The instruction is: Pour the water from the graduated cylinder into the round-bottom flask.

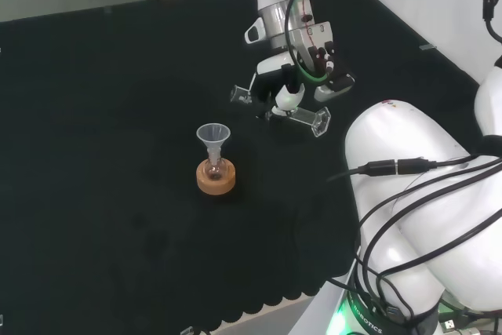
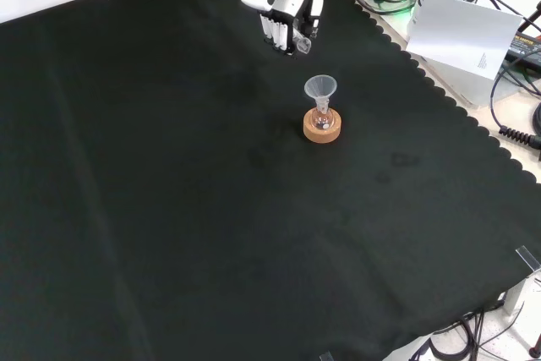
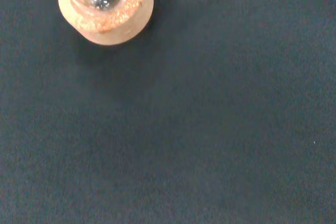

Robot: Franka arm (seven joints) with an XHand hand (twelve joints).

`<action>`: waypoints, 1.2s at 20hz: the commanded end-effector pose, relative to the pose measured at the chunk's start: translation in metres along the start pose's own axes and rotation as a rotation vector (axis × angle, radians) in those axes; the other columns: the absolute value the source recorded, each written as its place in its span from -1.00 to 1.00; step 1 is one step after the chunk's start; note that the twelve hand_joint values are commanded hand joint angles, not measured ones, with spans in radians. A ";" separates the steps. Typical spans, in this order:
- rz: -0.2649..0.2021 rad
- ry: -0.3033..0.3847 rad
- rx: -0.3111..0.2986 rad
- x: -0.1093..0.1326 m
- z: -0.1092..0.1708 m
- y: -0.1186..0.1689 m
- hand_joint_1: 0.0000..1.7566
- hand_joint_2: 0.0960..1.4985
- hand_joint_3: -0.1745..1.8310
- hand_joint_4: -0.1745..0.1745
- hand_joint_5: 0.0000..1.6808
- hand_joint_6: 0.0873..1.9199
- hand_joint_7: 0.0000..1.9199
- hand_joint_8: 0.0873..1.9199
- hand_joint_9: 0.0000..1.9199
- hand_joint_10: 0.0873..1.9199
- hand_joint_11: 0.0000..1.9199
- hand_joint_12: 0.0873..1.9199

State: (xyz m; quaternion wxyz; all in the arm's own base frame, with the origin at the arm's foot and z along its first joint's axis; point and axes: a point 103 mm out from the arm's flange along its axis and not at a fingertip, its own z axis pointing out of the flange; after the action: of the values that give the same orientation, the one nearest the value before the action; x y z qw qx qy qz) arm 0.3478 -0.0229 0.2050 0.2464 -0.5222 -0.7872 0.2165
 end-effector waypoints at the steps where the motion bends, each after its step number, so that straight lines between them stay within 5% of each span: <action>1: 0.022 -0.064 0.068 0.006 0.003 -0.001 0.52 0.62 -0.84 -0.44 0.01 -0.11 -0.20 0.40 0.21 -0.57 0.08 -0.13; 24: 0.082 -0.237 0.223 0.030 -0.001 0.010 0.52 0.61 -0.84 -0.42 0.01 -0.10 -0.20 0.39 0.20 -0.55 0.09 -0.14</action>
State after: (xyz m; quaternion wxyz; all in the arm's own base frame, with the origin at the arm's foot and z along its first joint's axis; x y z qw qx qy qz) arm 0.3410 0.0064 0.2036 0.2065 -0.4889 -0.7716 0.3506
